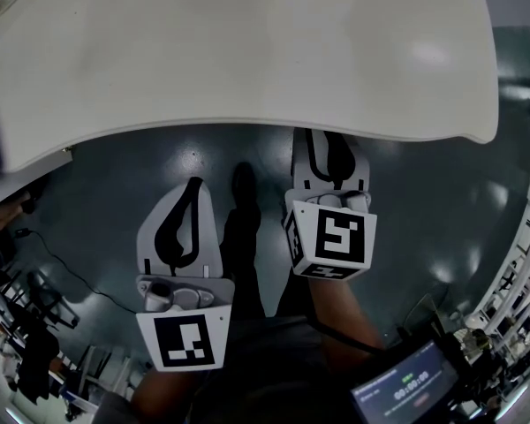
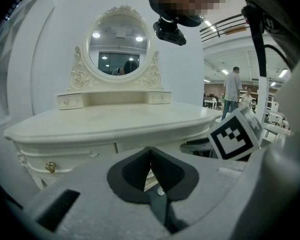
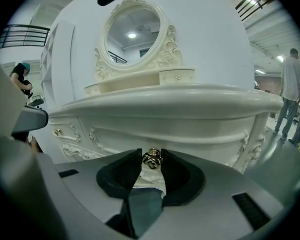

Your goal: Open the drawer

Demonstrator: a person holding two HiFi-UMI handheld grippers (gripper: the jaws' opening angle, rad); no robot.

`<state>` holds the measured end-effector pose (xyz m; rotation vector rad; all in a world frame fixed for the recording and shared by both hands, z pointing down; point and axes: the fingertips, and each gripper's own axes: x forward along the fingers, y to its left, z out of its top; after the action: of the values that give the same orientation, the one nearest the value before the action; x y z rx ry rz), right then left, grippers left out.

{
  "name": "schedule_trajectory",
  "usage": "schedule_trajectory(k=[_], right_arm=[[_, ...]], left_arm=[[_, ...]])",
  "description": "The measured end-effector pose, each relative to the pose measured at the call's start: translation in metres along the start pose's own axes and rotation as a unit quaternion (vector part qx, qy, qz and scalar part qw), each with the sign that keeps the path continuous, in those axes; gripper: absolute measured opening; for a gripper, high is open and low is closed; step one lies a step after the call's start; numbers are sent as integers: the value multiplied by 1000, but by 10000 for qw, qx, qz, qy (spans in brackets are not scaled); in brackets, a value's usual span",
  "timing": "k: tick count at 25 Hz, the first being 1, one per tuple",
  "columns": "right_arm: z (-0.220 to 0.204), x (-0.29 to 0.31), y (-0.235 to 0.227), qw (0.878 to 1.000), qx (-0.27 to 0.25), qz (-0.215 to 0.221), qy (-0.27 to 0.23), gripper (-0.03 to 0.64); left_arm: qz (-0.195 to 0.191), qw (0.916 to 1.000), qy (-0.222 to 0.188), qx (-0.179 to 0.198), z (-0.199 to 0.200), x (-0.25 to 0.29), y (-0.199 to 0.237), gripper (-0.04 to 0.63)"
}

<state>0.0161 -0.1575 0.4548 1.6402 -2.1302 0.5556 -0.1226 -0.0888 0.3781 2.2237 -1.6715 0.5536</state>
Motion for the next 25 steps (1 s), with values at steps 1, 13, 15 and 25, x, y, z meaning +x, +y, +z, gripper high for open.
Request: schedule_trajectory(k=[1,13,15,25], right_arm=[[0,0,0,10000,4,-1,-11,121],[1,-3,-3,10000,13,1,-24,121],[0,-1,-5,10000,41,21,52,121],[4,1,-6,9996,290,4,-63,121]], left_arm=[[0,10000,3,2,0,0,0,15],[-5,10000,-22,22,2,0,-2,15],[5,10000,-38,25,3,1,-2,15],[-26,10000,24,42,2,2,-4,15]])
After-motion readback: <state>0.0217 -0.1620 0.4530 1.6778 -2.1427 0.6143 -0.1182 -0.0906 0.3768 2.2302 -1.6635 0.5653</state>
